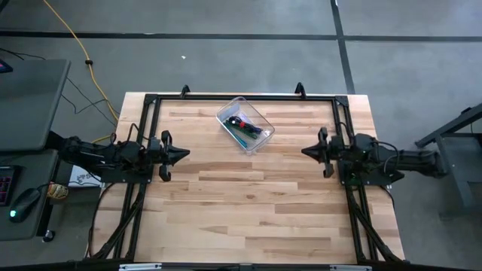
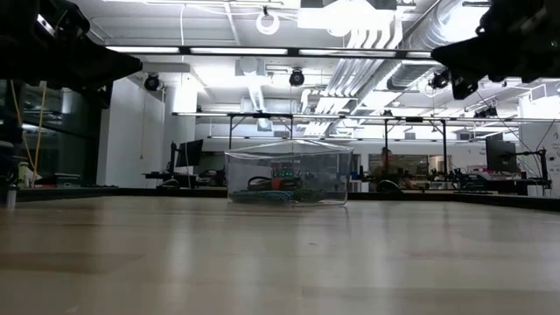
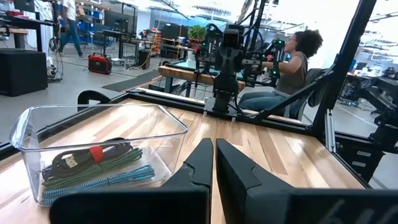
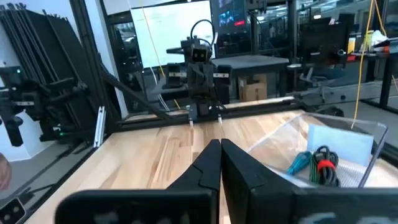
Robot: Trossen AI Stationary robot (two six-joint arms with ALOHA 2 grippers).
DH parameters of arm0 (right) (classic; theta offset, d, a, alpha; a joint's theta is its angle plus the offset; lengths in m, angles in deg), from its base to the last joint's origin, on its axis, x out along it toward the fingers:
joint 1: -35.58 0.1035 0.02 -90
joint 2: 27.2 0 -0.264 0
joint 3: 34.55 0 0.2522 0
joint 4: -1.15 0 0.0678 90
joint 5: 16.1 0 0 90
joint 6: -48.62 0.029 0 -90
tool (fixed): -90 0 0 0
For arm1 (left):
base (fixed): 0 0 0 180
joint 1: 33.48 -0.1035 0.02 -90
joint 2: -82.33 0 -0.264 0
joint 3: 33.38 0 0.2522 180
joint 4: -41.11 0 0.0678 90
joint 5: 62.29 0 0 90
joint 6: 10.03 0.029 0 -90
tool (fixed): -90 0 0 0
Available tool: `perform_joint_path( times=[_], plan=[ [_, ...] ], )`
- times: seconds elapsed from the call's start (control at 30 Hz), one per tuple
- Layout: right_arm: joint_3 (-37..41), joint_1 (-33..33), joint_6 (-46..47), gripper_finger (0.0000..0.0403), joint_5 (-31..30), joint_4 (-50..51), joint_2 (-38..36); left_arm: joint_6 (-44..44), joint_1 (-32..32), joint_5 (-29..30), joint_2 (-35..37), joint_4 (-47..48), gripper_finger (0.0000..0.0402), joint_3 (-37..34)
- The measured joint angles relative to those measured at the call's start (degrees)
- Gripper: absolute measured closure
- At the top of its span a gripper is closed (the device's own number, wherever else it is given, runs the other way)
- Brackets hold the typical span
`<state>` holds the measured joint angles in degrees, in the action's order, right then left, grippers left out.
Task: Pick and place USB-C Cables
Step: Return to Home Position
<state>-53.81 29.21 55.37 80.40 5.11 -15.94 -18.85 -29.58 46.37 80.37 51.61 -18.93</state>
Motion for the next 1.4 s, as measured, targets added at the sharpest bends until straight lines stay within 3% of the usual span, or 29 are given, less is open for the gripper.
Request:
perform_joint_path(
  times=[0.23, 0.53, 0.83, 1.4],
  plan=[
    [4.92, 0.06, 1.29, 0.0403, -0.47, -1.09, -4.1, 0.0, 0.0, 0.0, -0.02, 0.02, 0.0401, 0.0],
    [4.94, 3.88, 0.73, 0.0403, -15.59, 4.43, -4.15, 0.01, -0.02, 0.0, -0.02, 0.01, 0.0401, 0.0],
    [4.94, 5.4, -3.18, 0.0403, -15.69, 7.4, -4.12, 0.01, -0.02, 0.0, -0.02, 0.01, 0.0401, 0.0],
    [4.98, 5.4, 0.31, 0.0403, -15.1, 7.42, -4.1, 0.0, -0.02, 0.0, -0.02, 0.02, 0.0401, 0.0]
  ],
)
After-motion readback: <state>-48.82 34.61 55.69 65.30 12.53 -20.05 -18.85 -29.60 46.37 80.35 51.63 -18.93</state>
